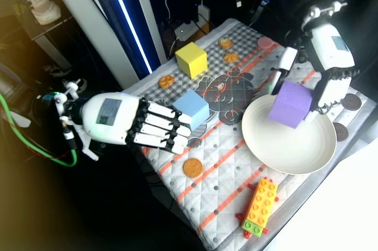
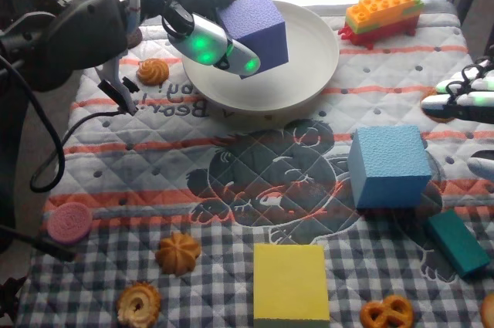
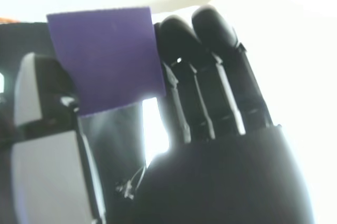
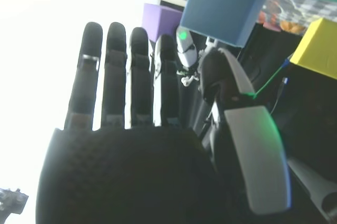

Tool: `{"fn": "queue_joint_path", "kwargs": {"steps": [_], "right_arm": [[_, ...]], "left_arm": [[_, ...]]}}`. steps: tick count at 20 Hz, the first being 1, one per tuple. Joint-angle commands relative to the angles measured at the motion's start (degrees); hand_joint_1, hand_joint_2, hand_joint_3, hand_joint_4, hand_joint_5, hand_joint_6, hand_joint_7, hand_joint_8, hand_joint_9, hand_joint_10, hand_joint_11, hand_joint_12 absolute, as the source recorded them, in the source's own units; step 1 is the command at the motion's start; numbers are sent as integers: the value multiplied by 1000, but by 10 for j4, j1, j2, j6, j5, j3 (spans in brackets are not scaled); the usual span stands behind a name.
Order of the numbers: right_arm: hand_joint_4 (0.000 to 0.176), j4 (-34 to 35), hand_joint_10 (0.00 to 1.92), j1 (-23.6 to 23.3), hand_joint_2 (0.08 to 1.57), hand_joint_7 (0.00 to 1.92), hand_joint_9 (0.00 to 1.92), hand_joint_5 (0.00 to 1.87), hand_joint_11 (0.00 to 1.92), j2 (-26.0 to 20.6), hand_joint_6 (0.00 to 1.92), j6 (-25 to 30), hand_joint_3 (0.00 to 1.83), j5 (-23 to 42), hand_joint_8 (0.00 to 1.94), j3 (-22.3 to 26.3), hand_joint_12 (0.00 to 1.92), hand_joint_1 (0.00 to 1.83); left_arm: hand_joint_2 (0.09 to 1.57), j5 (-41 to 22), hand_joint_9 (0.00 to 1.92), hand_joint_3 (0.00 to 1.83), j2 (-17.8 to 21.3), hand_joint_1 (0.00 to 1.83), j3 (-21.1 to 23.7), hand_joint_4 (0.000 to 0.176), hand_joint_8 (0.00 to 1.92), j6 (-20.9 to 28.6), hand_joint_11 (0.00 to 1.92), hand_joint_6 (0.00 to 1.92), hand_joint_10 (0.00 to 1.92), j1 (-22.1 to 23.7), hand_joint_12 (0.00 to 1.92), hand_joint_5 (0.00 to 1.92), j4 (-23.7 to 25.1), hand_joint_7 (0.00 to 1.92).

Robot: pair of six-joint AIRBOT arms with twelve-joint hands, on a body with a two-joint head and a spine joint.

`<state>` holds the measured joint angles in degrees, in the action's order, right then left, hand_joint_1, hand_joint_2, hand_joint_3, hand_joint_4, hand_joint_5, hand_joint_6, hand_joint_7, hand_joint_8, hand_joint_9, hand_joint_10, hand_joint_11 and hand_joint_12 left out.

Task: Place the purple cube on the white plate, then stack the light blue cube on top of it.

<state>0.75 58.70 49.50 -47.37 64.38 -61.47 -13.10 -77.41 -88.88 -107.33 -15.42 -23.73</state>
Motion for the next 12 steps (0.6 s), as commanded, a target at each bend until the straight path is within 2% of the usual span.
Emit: {"fn": "queue_joint_path", "kwargs": {"steps": [1, 2, 3, 4, 5, 6, 7, 8, 9, 10, 11, 12], "right_arm": [[39, 12, 0, -8, 1384, 459, 434, 499, 247, -3, 0, 3, 0, 71, 0, -3, 552, 476], [38, 12, 0, -8, 1387, 449, 416, 496, 227, -3, 0, 4, 2, 71, 0, -3, 533, 478], [49, 13, 0, -8, 1389, 449, 417, 490, 247, -3, 0, 4, 0, 72, 0, -3, 493, 485], [44, 13, 3, -8, 1387, 457, 427, 495, 268, -3, 1, 4, 0, 72, 2, -3, 483, 499], [45, 13, 0, -8, 1385, 455, 420, 489, 258, -3, 0, 4, 0, 72, 1, -3, 472, 515], [45, 13, 0, -8, 1389, 454, 415, 488, 250, -2, 0, 4, 1, 72, 0, -3, 463, 488], [40, 13, 0, -8, 1384, 458, 415, 497, 252, -2, 3, 4, 0, 72, 1, -3, 460, 521], [44, 13, 0, -8, 1382, 460, 412, 500, 250, -2, 3, 4, 0, 72, 2, -3, 457, 528], [36, 13, 1, -8, 1385, 466, 413, 507, 254, -2, 6, 4, 0, 72, 4, -4, 457, 532], [31, 13, 0, -8, 1385, 467, 410, 520, 248, -2, 11, 4, 0, 73, 4, -4, 452, 533], [36, 13, 1, -8, 1386, 470, 413, 524, 257, -2, 8, 5, 0, 73, 4, -4, 449, 517], [28, 13, 0, -8, 1392, 468, 411, 525, 250, -1, 7, 5, 3, 73, 2, -4, 443, 518]], "left_arm": [[1116, -58, 716, 0, 3, 1108, -5, 0, 776, 3, 558, 976, 1117, 3, 1404, 977, -3, 878], [1124, -56, 641, 0, 2, 1055, -6, 39, 795, 3, 490, 1018, 1149, 2, 1409, 953, -3, 817], [1039, -56, 590, 0, 0, 968, -8, 0, 817, 3, 439, 451, 1096, 2, 1275, 877, -4, 747], [1012, -55, 575, 0, -2, 934, -10, 0, 832, 3, 420, 175, 1058, 1, 1221, 913, -4, 711], [980, -55, 534, 0, -4, 910, -11, 0, 887, 3, 403, 60, 1085, 0, 1191, 906, -4, 642], [974, -55, 462, 0, -4, 888, -11, 0, 957, 3, 337, 12, 1139, 0, 1207, 852, -5, 554], [963, -55, 437, 0, -5, 867, -11, 0, 965, 3, 290, 2, 1142, -2, 1192, 788, -5, 524], [956, -58, 412, 0, -6, 856, -10, 0, 957, 3, 262, 0, 1132, -4, 1182, 741, -6, 497], [945, -59, 404, 0, -7, 855, -10, 0, 942, 3, 237, 0, 1149, -6, 1212, 691, -10, 484], [945, -60, 410, 0, -7, 828, -10, 0, 871, 3, 241, 0, 1123, -8, 1245, 658, -13, 496], [944, -61, 411, 0, -7, 833, -9, 0, 803, 3, 227, 0, 1091, -10, 1263, 646, -14, 514], [941, -61, 425, 0, -8, 831, -9, 0, 742, 3, 231, 2, 1097, -12, 1311, 658, -15, 549]]}}
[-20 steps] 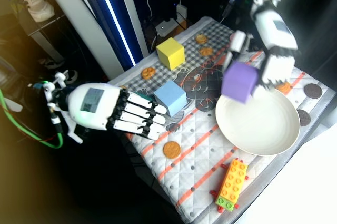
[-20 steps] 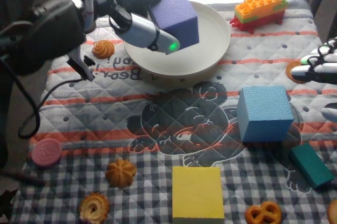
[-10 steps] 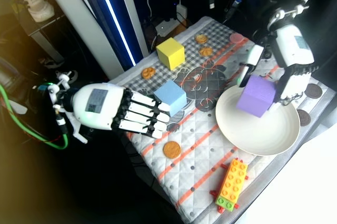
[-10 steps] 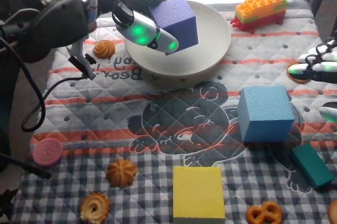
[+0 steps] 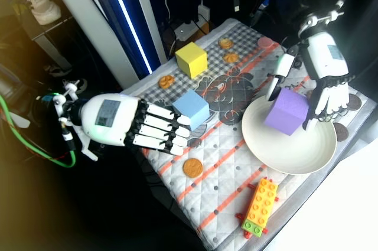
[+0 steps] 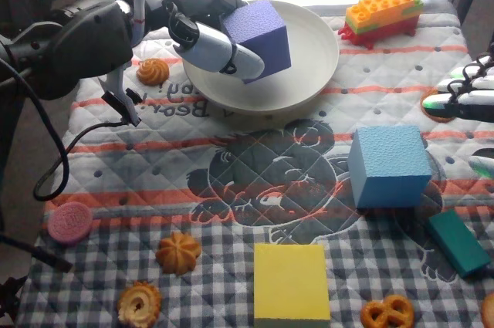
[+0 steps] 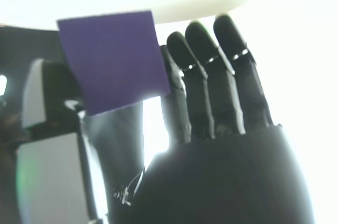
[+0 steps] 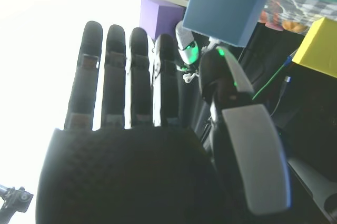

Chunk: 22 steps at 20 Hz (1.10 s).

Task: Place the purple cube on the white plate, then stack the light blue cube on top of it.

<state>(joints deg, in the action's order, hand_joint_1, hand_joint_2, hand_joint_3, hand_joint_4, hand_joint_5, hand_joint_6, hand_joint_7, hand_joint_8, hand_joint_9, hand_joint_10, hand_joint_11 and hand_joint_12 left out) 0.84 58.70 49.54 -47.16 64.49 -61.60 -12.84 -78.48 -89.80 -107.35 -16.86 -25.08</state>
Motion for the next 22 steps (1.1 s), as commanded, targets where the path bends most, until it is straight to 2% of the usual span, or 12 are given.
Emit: {"fn": "queue_joint_path", "kwargs": {"steps": [1, 2, 4, 8, 9, 11, 13, 14, 15, 16, 19, 22], "right_arm": [[23, 12, 2, -8, 1390, 473, 420, 525, 264, -1, 4, 4, 0, 72, 2, -4, 432, 536], [15, 12, 2, -8, 1389, 475, 420, 531, 264, 0, 5, 7, 0, 72, 2, -4, 427, 541], [25, 12, 2, -8, 1385, 483, 428, 542, 305, 0, 2, 9, 0, 72, 3, -5, 364, 518], [0, 12, 9, -8, 1375, 520, 467, 584, 353, 0, 9, 18, 0, 73, 8, -7, 346, 629], [0, 12, 7, -8, 1389, 521, 468, 583, 349, 0, 6, 19, 2, 73, 5, -8, 338, 598], [0, 12, 10, -8, 1384, 530, 498, 594, 417, 0, 5, 21, 0, 74, 4, -8, 365, 655], [0, 12, 15, -7, 1384, 540, 516, 605, 433, 0, 7, 26, 0, 75, 7, -9, 372, 663], [0, 12, 15, -6, 1382, 543, 534, 613, 453, 1, 7, 34, 0, 76, 5, -11, 381, 684], [0, 13, 12, -5, 1376, 554, 533, 622, 423, 1, 9, 38, 0, 76, 8, -13, 367, 687], [0, 13, 10, -5, 1374, 569, 546, 633, 426, 1, 7, 38, 0, 77, 7, -13, 359, 671], [0, 12, 8, -5, 1381, 577, 552, 640, 434, 1, 7, 38, 2, 80, 7, -12, 352, 668], [0, 11, 0, -5, 1378, 564, 533, 612, 444, -1, 0, 39, 0, 92, 0, -11, 258, 624]], "left_arm": [[991, -64, 392, 5, 2, 755, 1, 0, 742, 3, 207, 0, 1147, 1, 1419, 641, -1, 541], [1002, -65, 381, 6, 0, 725, 1, 0, 741, 3, 206, 0, 1157, -1, 1445, 637, -1, 539], [1001, -65, 342, 1, -1, 754, 2, 0, 754, 3, 163, 0, 1174, -2, 1460, 615, -1, 498], [946, -65, 342, 0, -2, 769, 3, 14, 731, 3, 24, 1, 1152, -2, 1551, 630, -1, 497], [933, -65, 307, 0, -2, 757, 4, 26, 639, 3, 4, 0, 1092, -2, 1391, 601, 0, 490], [911, -66, 242, 0, -2, 745, 7, 77, 383, 3, 0, 0, 913, -3, 1238, 496, 5, 473], [900, -68, 284, 0, -2, 703, 10, 130, 85, 3, 0, 0, 365, -4, 513, 295, 8, 456], [865, -69, 320, 0, -2, 730, 12, 134, 26, 3, 0, 0, 163, -5, 322, 250, 9, 436], [850, -70, 267, 0, -2, 733, 12, 161, 11, 3, 0, 12, 67, -5, 110, 172, 9, 351], [848, -72, 223, 0, -2, 729, 14, 173, 2, 3, 0, 4, 27, -6, 21, 110, 8, 286], [831, -81, 118, 0, 4, 704, 24, 176, 0, 3, 0, 0, 0, -11, 0, 12, 7, 136], [799, -121, 41, 0, 44, 704, 75, 176, 0, 4, 0, 0, 0, -20, 0, 0, 16, 51]]}}
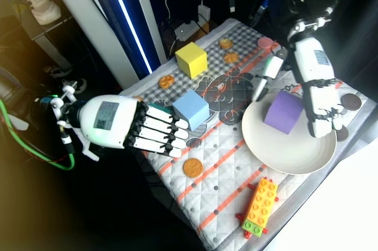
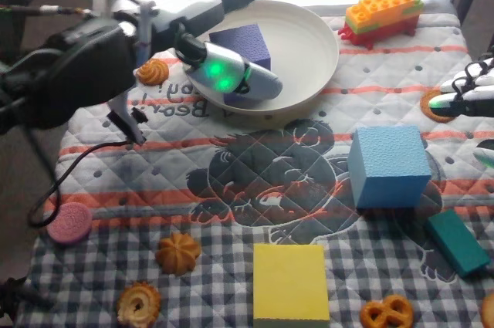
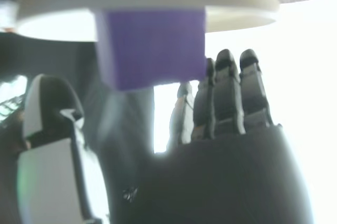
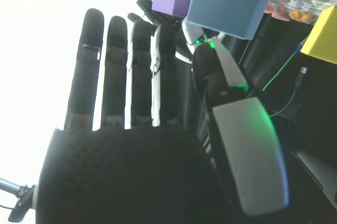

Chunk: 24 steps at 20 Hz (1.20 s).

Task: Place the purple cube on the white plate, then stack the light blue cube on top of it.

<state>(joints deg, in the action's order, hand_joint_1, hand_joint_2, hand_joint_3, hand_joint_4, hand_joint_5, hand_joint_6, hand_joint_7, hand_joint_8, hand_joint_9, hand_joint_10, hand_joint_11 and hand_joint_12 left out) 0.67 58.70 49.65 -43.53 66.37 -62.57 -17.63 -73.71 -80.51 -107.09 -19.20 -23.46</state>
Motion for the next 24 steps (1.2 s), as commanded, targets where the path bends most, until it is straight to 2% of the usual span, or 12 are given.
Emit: {"fn": "queue_joint_path", "kwargs": {"steps": [1, 5, 9, 10, 11, 12, 13, 15, 17, 19, 21, 24], "right_arm": [[0, 12, 0, -7, 1370, 557, 530, 597, 443, -5, 0, 3, 0, 81, 0, 1, 254, 619], [80, -3, 1, -19, 1255, 479, 456, 450, 376, -15, 0, 17, 0, 118, 0, 7, 202, 605], [73, -33, 0, -46, 986, 332, 317, 273, 290, -6, 0, 32, 0, 120, 0, 5, 83, 775], [128, -33, 0, -51, 948, 230, 222, 211, 269, 1, 0, 32, 0, 115, 0, 0, 60, 778], [134, -33, 0, -58, 937, 216, 206, 205, 267, 9, 0, 33, 0, 99, 0, -6, 55, 798], [115, -37, 0, -66, 924, 205, 192, 203, 275, 17, 0, 41, 0, 82, 0, -13, 54, 780], [86, -49, 4, -75, 916, 250, 232, 205, 301, 29, 0, 60, 0, 63, 3, -25, 52, 789], [71, -73, 17, -90, 920, 270, 289, 206, 343, 53, 0, 104, 1, 30, 4, -52, 58, 678], [79, -84, 8, -100, 929, 263, 275, 201, 319, 64, 0, 106, 5, 4, 0, -60, 46, 633], [121, -96, 8, -106, 931, 309, 302, 173, 338, 74, 1, 106, 0, -19, 8, -65, 88, 629], [125, -105, 2, -109, 932, 316, 316, 209, 293, 78, 2, 106, 1, -38, 4, -67, 240, 675], [96, -109, 1, -114, 957, 320, 331, 232, 179, 83, 1, 106, 6, -60, 11, -74, 530, 770]], "left_arm": [[795, -97, 32, 0, 19, 697, 9, 176, 0, 14, 0, 0, 0, -2, 0, 0, 15, 35], [822, -231, 3, 5, 125, 651, 118, 176, 0, 181, 0, 0, 0, -66, 0, 0, 104, 32], [827, -336, 0, 4, 209, 628, 215, 176, 0, 219, 0, 0, 0, -154, 0, 0, 120, 0], [797, -361, 0, 0, 224, 842, 235, 172, 0, 241, 0, 0, 0, -183, 0, 0, 120, 0], [786, -391, 0, 0, 235, 893, 253, 175, 0, 268, 0, 0, 0, -215, 0, 0, 114, 0], [790, -420, 0, 0, 241, 786, 264, 176, 0, 292, 0, 0, 0, -244, 0, 0, 103, 0], [814, -444, 0, 2, 246, 807, 272, 138, 1, 316, 0, 7, 0, -273, 0, 17, 96, 4], [846, -475, 0, 13, 253, 826, 278, 119, 0, 364, 0, 6, 0, -314, 0, 21, 89, 0], [845, -486, 0, 11, 256, 815, 282, 126, 0, 391, 0, 2, 0, -333, 0, 12, 89, 0], [854, -491, 0, 11, 255, 795, 285, 132, 0, 392, 0, 0, 0, -343, 0, 3, 86, 0], [857, -491, 0, 10, 252, 824, 285, 140, 0, 392, 0, 0, 0, -344, 0, 0, 83, 0], [870, -495, 0, 11, 249, 841, 285, 148, 0, 393, 0, 6, 0, -344, 0, 16, 83, 0]]}}
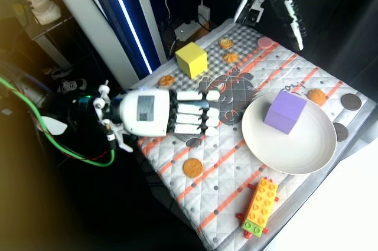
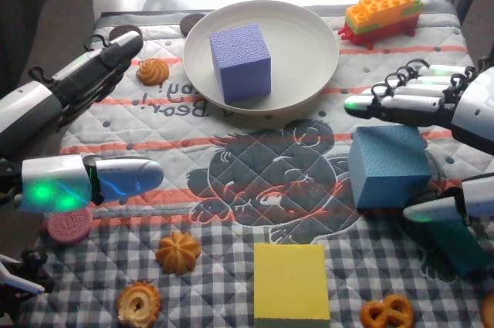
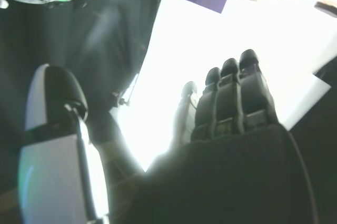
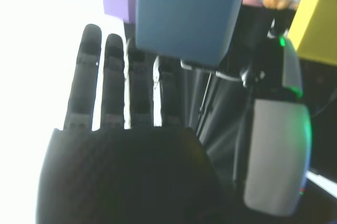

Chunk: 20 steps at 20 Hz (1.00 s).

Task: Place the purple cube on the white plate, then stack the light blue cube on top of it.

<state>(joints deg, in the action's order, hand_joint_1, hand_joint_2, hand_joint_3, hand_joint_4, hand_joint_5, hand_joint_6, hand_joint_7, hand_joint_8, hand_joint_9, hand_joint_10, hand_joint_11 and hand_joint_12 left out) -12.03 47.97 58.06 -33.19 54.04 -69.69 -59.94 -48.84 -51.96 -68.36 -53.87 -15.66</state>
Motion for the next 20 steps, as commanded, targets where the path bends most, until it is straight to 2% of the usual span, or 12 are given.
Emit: {"fn": "queue_joint_path", "kwargs": {"steps": [1, 2, 3, 4, 5, 7, 9, 12, 13, 14, 19, 20], "right_arm": [[105, 18, 7, -11, 982, 382, 377, 234, 207, 1, 0, 3, 4, 61, 10, -5, 554, 788], [48, 17, 16, -16, 1071, 494, 487, 359, 286, 2, 9, 3, 6, 61, 12, -5, 542, 748], [9, 14, 95, -22, 1192, 955, 981, 779, 612, 1, 986, 3, 4, 61, 29, -5, 928, 975], [9, 10, 95, -30, 1192, 955, 981, 779, 612, 1, 986, 3, 4, 61, 29, -6, 928, 975], [0, 9, 646, -37, 1167, 1004, 1111, 828, 698, 1, 1004, 3, 0, 62, 1118, -6, 1473, 1233], [0, 8, 1235, -48, 1174, 988, 966, 863, 711, 0, 1109, 3, 0, 68, 1014, -7, 1692, 1126], [0, 8, 1467, -52, 1176, 1032, 968, 872, 815, 0, 1137, 3, 0, 71, 1013, -8, 1850, 1090], [0, 12, 1098, -52, 1181, 1153, 973, 862, 659, 2, 1155, 3, 0, 72, 554, -7, 1619, 1090], [0, 13, 1133, -54, 1152, 1003, 954, 883, 693, 3, 897, 3, 18, 74, 1126, -8, 1634, 1215], [0, 13, 1105, -61, 1159, 967, 947, 876, 723, 5, 872, 3, 2, 78, 1244, -10, 1598, 1239], [0, 14, 916, -136, 1132, 966, 919, 973, 685, 42, 755, 3, 3, 74, 1241, -48, 1487, 1254], [0, 14, 610, -160, 1142, 863, 816, 1011, 503, 59, 934, 3, 4, 62, 1166, -64, 1222, 1220]], "left_arm": [[871, -71, 0, 11, -1, 838, 0, 142, 0, 6, 0, 7, 0, 2, 0, 19, 4, 0], [869, -70, 0, 8, -1, 845, 0, 135, 0, 6, 0, 9, 0, 2, 0, 28, 4, 0], [881, -69, 0, 10, -1, 843, 0, 149, 0, 7, 0, 1, 0, 0, 0, 13, 3, 0], [881, -69, 0, 10, -1, 843, 0, 149, 0, 8, 0, 1, 0, -2, 0, 13, 1, 0], [885, -69, 0, 8, -1, 845, -1, 117, 0, 10, 0, 8, 0, -3, 0, 34, 1, 0], [891, -71, 0, 9, -2, 842, -1, 106, 1, 12, 0, 5, 0, -3, 0, 33, 0, 2], [898, -74, 0, 9, -2, 837, -2, 115, 0, 14, 0, 1, 0, -3, 0, 17, 0, 3], [890, -74, 0, 3, -2, 820, -2, 121, 4, 14, 0, 2, 0, -4, 0, 21, 0, 14], [899, -74, 0, 7, -2, 824, -2, 124, 4, 14, 0, 1, 0, -4, 0, 18, 0, 16], [902, -73, 0, 7, -2, 826, -2, 123, 2, 14, 0, 0, 0, -4, 0, 13, -1, 12], [909, -74, 0, 6, -4, 806, -5, 133, 0, 18, 0, 1, 0, -3, 0, 9, -1, 6], [902, -74, 0, 2, -5, 830, -7, 127, 3, 21, 0, 6, 0, -3, 0, 22, -1, 11]]}}
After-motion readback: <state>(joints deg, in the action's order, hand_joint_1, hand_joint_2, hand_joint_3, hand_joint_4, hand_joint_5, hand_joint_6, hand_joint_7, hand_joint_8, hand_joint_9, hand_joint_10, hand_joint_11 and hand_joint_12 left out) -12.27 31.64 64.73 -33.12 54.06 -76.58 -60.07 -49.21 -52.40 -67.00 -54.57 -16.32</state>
